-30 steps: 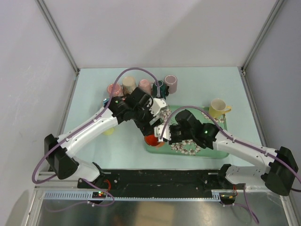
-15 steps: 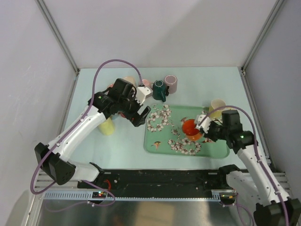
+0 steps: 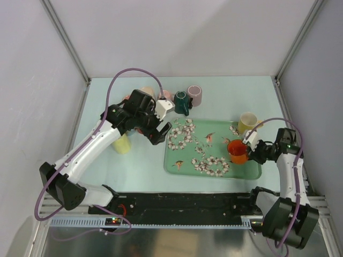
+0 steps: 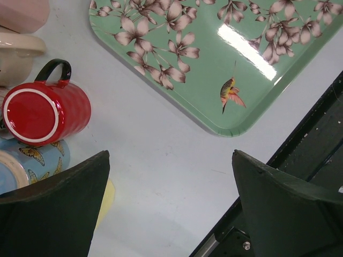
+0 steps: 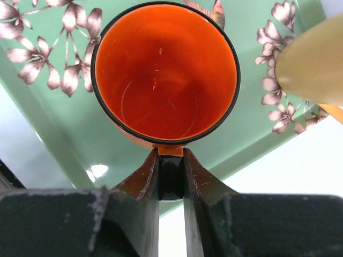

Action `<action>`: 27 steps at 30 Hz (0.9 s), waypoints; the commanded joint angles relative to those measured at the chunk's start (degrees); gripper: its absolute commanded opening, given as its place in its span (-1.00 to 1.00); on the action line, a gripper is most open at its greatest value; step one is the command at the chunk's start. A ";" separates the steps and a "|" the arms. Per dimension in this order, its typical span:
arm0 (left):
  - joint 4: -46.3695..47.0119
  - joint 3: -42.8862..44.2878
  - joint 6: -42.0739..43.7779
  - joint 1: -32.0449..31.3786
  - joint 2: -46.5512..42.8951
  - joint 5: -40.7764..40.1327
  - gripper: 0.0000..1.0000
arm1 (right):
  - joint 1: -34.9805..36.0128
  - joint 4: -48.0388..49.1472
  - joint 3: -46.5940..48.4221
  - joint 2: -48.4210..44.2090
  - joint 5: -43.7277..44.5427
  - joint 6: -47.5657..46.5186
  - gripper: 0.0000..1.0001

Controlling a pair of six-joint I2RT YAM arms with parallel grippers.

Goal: Turn the mug right side up
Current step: Place the cup on the tray.

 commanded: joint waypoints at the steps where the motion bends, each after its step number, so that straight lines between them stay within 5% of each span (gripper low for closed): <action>1: -0.14 0.20 1.37 0.18 -1.99 1.84 0.98 | -1.33 3.35 1.19 4.23 -3.55 -7.35 -1.00; 18: -1.04 0.19 2.44 0.18 -1.72 1.27 0.96 | -8.35 4.36 12.26 22.54 2.68 -15.13 -0.92; 27: -0.96 0.36 2.67 0.20 -1.25 2.21 0.96 | -10.97 2.87 15.60 24.03 4.43 -15.17 -0.19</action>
